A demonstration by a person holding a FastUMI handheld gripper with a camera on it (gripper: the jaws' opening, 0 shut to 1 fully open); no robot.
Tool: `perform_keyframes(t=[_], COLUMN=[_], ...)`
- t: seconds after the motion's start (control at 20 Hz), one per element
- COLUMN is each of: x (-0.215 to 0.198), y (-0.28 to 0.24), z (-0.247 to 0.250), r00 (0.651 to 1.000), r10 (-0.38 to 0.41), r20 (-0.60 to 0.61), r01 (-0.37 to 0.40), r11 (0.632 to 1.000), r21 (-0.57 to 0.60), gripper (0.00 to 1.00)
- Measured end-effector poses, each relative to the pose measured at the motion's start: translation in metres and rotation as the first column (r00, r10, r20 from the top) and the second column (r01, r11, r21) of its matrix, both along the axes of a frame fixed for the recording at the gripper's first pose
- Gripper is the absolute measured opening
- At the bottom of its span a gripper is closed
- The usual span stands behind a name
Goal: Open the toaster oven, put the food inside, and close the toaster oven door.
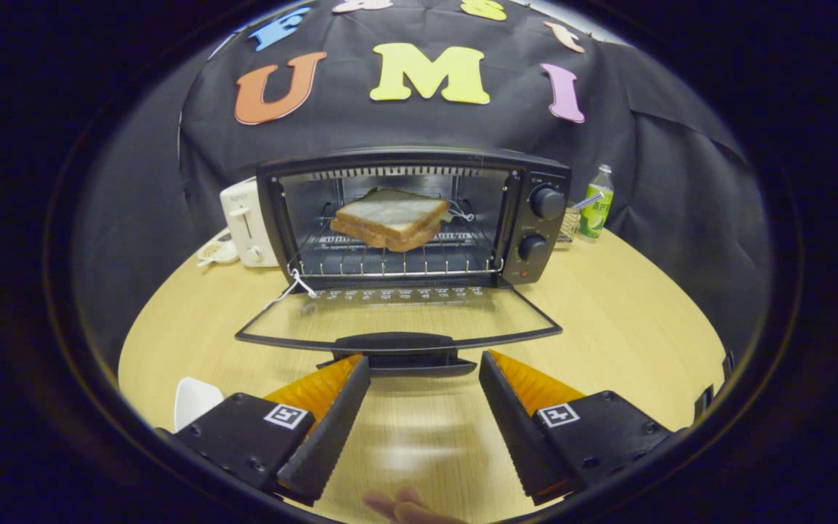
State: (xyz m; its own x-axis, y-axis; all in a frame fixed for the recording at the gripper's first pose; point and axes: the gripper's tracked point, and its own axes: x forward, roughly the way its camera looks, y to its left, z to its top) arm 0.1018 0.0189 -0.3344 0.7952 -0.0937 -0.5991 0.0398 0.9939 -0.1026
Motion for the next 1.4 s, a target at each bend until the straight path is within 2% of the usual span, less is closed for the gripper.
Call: perform_keyframes(t=[0.25,0.4,0.6,0.75,0.9,1.1,1.4], x=[0.004,0.024,0.043,0.060,0.071,0.067,0.035], y=[0.003,0.006,0.007,0.013,0.023,0.021,0.019], z=[0.027,0.048,0.066,0.082,0.092,0.107,0.152], r00=[0.995,0.984,0.952,0.913,0.887,0.876,0.856], r10=[-0.014,-0.017,-0.020,0.016,0.062,0.048,0.078], r20=[0.099,0.180,0.306,0.407,0.458,0.480,0.511], r01=[0.011,0.009,-0.002,-0.034,-0.088,-0.086,-0.106], r11=[1.000,0.999,0.998,0.999,0.996,0.995,0.994], r21=[0.029,0.043,0.071,0.036,0.035,0.057,0.026], gripper=[0.99,0.98,0.98,0.98,0.98,0.98,0.97])
